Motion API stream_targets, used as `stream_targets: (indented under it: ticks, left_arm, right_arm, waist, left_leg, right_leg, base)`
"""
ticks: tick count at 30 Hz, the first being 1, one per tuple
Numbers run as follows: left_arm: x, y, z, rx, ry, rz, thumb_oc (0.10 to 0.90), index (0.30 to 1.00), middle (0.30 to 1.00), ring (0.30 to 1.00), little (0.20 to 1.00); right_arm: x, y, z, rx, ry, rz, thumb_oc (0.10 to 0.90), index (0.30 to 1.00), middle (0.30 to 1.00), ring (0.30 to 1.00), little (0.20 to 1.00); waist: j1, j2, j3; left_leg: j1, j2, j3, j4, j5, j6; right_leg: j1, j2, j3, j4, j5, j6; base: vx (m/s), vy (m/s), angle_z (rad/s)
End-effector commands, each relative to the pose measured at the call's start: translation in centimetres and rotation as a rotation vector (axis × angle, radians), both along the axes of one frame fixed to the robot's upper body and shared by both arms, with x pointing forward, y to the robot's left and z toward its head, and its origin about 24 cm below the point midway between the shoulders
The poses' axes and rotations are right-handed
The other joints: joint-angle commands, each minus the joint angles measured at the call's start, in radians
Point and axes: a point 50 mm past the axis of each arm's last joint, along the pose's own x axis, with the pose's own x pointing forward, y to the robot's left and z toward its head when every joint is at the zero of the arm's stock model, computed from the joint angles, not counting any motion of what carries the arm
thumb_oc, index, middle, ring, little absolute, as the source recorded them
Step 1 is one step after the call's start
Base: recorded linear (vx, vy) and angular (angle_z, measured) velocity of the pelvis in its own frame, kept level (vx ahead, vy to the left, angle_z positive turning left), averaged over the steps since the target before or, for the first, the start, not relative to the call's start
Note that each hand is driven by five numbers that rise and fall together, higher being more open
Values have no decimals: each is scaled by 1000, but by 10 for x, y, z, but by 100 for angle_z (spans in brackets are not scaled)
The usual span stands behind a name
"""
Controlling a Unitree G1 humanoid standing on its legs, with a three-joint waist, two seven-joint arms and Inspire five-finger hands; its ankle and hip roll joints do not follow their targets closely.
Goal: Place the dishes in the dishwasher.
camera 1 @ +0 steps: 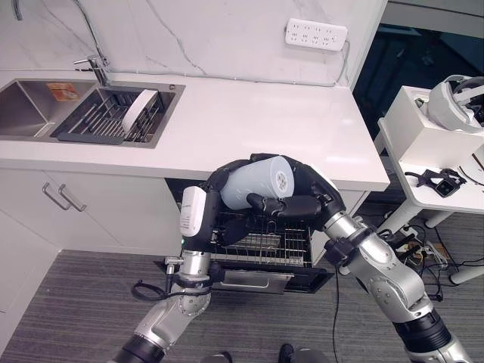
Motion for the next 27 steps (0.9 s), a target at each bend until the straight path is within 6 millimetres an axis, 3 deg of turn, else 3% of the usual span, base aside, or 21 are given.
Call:
stream_targets:
  ticks: [1, 7, 8, 9, 18, 27]
  left_arm:
    - [0, -27, 59, -58, -300, -185, 400, 300, 300, 300, 300]
    - [-1, -26, 61, -93, -277, -201, 400, 300, 300, 300, 300]
    - [-1, -26, 61, -102, -271, -205, 649, 674, 674, 674, 674]
    - [0, -26, 61, -111, -260, -214, 800, 900, 900, 900, 900]
    - [-2, -20, 62, -137, -218, -235, 800, 900, 900, 900, 900]
    - [-7, 6, 70, -188, -235, -208, 800, 900, 900, 900, 900]
  right_arm:
    - [-6, 18, 58, 157, -280, 87, 400, 300, 300, 300, 300]
    - [-6, 17, 58, 148, -293, 65, 400, 300, 300, 300, 300]
    - [-6, 16, 58, 145, -295, 62, 400, 300, 300, 300, 300]
    - [-6, 16, 58, 138, -301, 54, 400, 300, 300, 300, 300]
    - [-5, 8, 59, 150, -321, -25, 400, 300, 300, 300, 300]
    - [-6, -16, 51, 146, -326, -168, 400, 300, 300, 300, 300]
  waist:
    - [22, -11, -38]
    - [20, -6, -38]
    - [20, -6, -37]
    - [21, -5, -37]
    - [25, 5, -33]
    - [24, 24, -32]
  left_leg:
    - [40, 41, 26, 46, -176, 27]
    - [42, 41, 26, 46, -176, 27]
    - [41, 40, 25, 46, -176, 27]
    - [41, 39, 24, 46, -175, 27]
    - [35, 35, 17, 46, -173, 26]
    - [31, 32, 10, 46, -168, 23]
  right_leg:
    - [40, -23, -8, 8, -112, 101]
    - [41, -22, -8, 8, -113, 99]
    - [41, -22, -8, 8, -113, 99]
    - [41, -22, -8, 8, -113, 98]
    - [40, -25, -12, 8, -117, 93]
    - [38, -28, -12, 8, -119, 89]
  base:
    - [0, 0, 0]
    - [0, 0, 0]
    - [0, 0, 0]
    - [0, 0, 0]
    - [0, 0, 0]
    - [0, 4, 0]
